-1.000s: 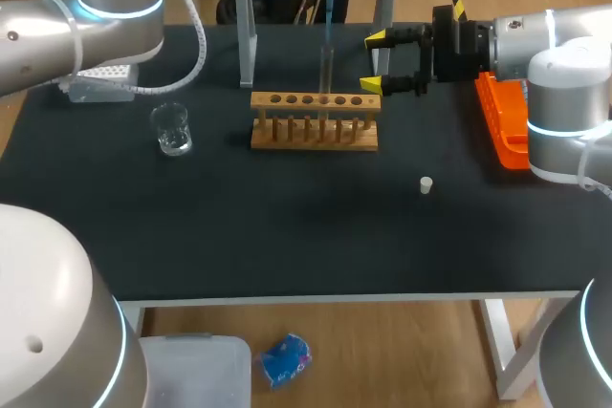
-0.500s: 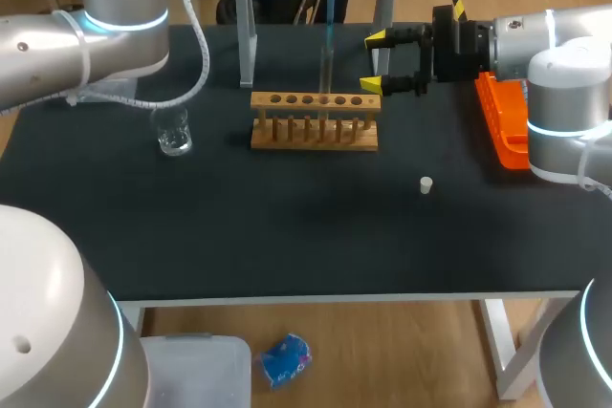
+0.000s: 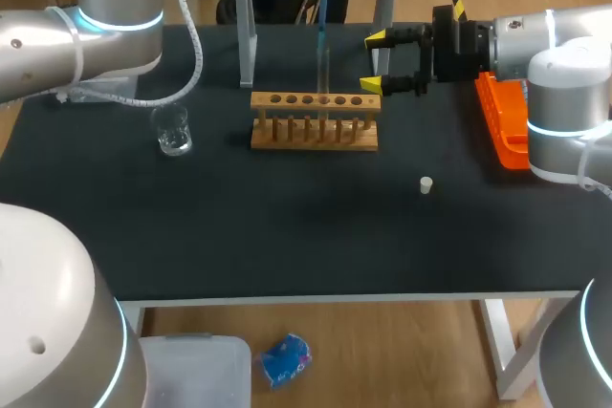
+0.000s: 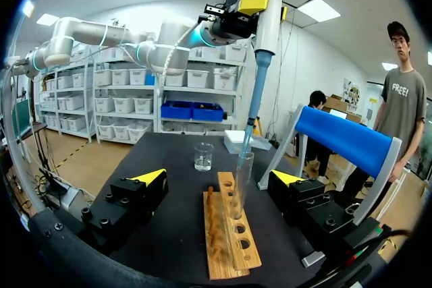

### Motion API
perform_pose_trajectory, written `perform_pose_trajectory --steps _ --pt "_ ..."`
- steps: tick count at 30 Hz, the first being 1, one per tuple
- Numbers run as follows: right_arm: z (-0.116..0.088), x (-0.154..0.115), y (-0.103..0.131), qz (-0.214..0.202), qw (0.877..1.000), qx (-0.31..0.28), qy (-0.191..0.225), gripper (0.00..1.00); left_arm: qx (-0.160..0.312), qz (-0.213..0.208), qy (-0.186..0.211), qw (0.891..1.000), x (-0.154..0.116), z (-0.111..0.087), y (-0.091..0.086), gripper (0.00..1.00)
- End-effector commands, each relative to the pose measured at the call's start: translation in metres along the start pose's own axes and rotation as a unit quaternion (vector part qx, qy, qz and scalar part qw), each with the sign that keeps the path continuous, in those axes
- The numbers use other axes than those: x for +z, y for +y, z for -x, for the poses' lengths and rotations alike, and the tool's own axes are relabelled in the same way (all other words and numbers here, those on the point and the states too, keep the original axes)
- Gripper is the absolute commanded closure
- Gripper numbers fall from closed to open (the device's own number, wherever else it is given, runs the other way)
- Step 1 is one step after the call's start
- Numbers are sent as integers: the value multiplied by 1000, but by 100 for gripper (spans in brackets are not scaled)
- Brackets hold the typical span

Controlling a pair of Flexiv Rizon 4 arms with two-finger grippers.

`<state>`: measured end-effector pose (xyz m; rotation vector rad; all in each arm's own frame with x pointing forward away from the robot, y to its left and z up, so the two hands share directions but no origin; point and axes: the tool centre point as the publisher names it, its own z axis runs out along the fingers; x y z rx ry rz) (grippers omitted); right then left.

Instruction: Invert the test tube, pick up the pipette, mount the tip to pipette, aspirate from beaker and dispense into the tube, eject the tip, return the pipette, and cap with the stopper.

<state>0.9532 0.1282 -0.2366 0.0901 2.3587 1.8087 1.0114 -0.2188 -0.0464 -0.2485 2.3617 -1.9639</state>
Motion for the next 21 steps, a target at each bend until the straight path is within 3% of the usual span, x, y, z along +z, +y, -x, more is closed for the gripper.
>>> perform_pose_trajectory --steps 1,12,21 --pt "0 0 -1 0 1000 0 0 0 2 -1 -1 1000 0 1 -1 100" --pt "0 0 -1 0 1000 0 0 0 10 -43 6 999 7 3 -1 100" --pt "0 0 -1 0 1000 0 0 0 6 -31 15 999 11 -2 3 100"
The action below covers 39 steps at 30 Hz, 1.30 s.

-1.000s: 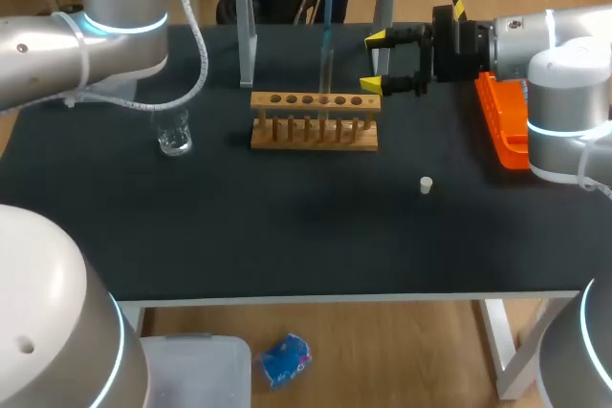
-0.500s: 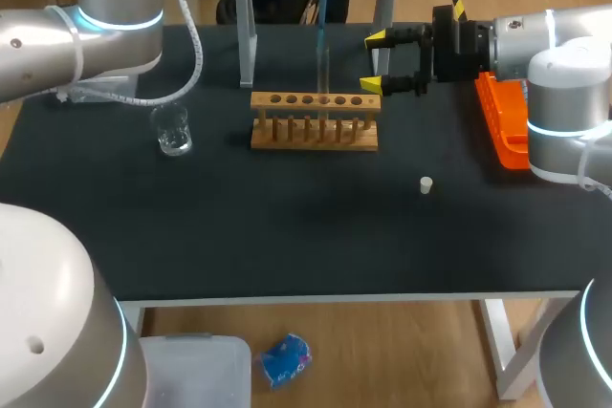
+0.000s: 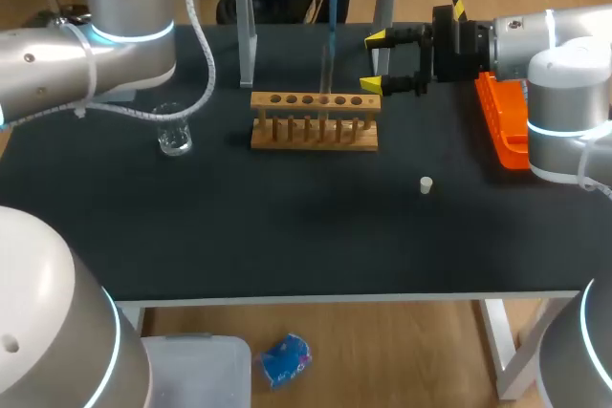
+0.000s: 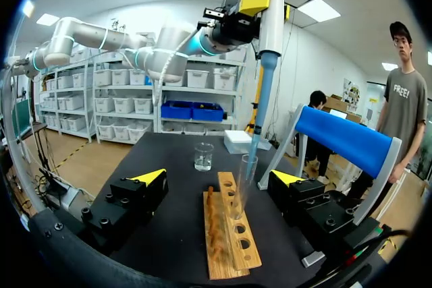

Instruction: Invert the test tube, pick up the pipette, mount the tip to pipette, aspirate from beaker and dispense into the tube, eject the tip, return the pipette, and cap with the stopper.

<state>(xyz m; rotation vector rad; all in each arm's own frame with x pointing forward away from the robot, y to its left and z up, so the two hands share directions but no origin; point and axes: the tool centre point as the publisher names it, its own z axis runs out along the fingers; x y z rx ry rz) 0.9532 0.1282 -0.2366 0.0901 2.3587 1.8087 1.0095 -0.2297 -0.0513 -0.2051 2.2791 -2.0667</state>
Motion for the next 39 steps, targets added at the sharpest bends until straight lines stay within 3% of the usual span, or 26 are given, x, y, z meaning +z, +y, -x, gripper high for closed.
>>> perform_pose_trajectory --steps 1,39 --pt "0 0 -1 0 1000 0 0 0 -1 17 3 1000 0 1 1 100" --pt "0 0 -1 0 1000 0 0 0 4 11 -27 1000 -5 0 28 100"
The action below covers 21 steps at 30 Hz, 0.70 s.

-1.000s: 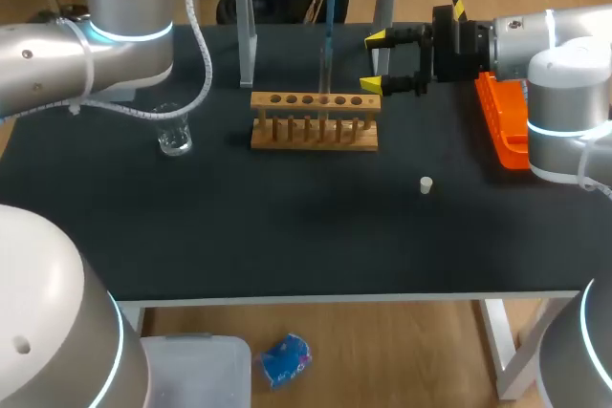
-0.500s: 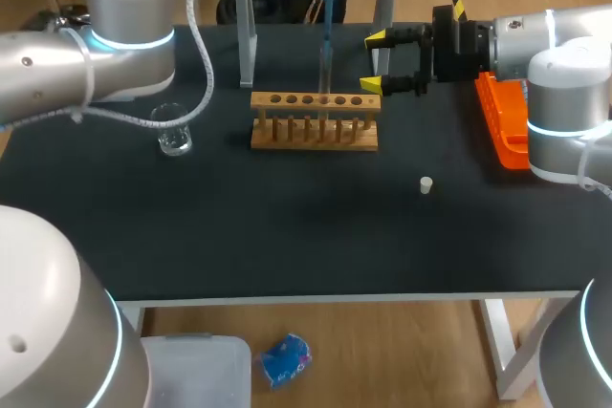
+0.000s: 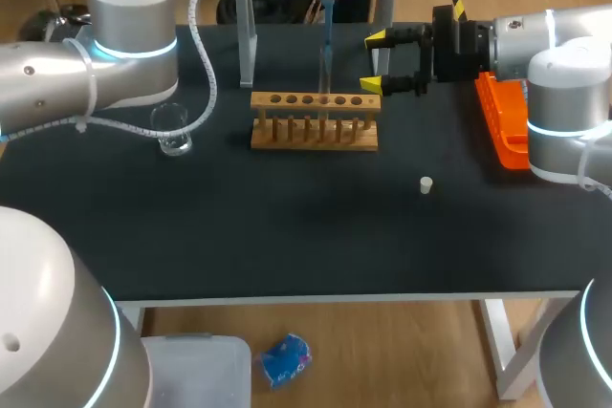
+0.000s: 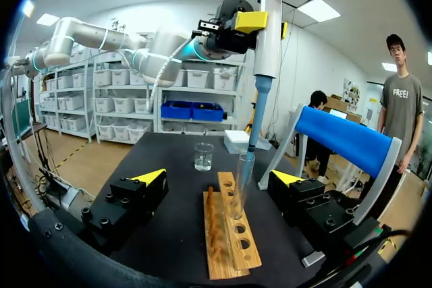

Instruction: Invert the test tube, pick up the pipette, mount the tip to pipette, aspirate from beaker and dispense into the tube, eject the tip, return the pipette, and cap with the stopper.

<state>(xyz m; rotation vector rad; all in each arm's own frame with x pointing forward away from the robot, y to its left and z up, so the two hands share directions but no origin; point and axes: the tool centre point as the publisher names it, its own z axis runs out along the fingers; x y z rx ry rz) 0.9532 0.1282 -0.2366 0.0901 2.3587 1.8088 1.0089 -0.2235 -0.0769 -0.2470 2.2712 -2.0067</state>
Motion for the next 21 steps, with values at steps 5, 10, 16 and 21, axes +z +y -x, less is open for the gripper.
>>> perform_pose_trajectory --steps 5,10,16,21 --pt "0 0 -1 0 1000 0 0 0 -3 0 -3 1000 -3 -1 5 100" --pt "0 0 -1 0 1000 0 0 0 -5 0 -3 1000 -3 0 7 100" --pt "0 0 -1 0 1000 0 0 0 -6 -2 -4 1000 -2 3 10 100" --pt "0 0 -1 0 1000 0 0 0 -5 -4 -3 1000 -1 4 11 100"
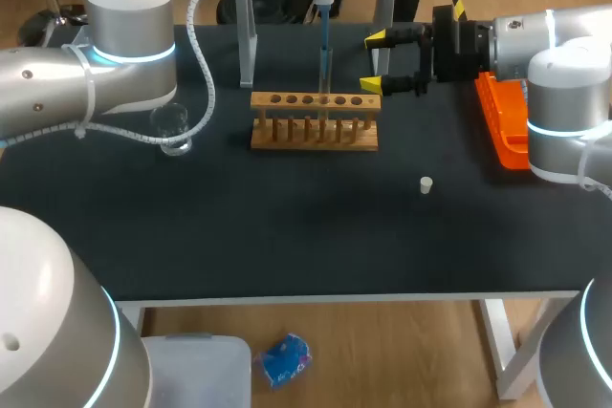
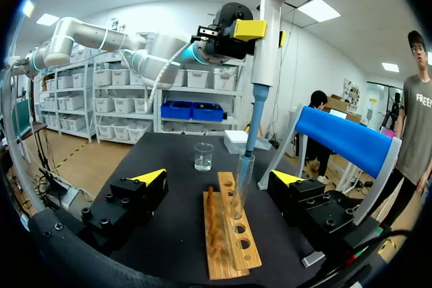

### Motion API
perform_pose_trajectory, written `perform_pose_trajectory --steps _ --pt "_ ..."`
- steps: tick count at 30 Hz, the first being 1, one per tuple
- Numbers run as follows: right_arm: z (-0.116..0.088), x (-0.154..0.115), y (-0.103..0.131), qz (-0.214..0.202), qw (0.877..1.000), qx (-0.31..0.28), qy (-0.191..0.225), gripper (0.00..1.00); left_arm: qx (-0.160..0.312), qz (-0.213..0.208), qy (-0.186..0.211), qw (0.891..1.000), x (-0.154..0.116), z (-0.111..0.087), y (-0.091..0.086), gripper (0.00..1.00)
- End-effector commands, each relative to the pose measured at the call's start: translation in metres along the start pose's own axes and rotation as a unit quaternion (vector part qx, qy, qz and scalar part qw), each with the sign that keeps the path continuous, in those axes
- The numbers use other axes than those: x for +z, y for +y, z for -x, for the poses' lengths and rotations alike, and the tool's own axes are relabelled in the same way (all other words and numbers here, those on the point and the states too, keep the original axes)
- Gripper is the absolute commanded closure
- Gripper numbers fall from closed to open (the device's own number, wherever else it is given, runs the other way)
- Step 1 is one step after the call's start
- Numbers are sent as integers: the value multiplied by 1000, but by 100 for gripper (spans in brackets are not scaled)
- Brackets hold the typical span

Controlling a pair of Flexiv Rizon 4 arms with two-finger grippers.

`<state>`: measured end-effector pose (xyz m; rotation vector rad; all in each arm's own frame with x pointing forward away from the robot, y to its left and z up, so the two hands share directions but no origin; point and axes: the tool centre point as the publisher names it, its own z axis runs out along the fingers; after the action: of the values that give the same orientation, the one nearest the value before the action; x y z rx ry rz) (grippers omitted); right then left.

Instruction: Invert the test tube, pick up the pipette, mount the tip to pipette, aspirate from beaker and dispense into the tube, eject the tip, return the pipette, and cap with the stopper.

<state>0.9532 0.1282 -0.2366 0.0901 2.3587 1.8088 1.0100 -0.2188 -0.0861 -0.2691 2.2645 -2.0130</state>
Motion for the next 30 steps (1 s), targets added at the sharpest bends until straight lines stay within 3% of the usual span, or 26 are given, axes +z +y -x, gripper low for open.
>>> perform_pose_trajectory --steps 1,30 --pt "0 0 -1 0 1000 0 0 0 1 -2 1 1000 2 2 2 100" --pt "0 0 -1 0 1000 0 0 0 -7 -6 -6 1000 2 4 8 100"
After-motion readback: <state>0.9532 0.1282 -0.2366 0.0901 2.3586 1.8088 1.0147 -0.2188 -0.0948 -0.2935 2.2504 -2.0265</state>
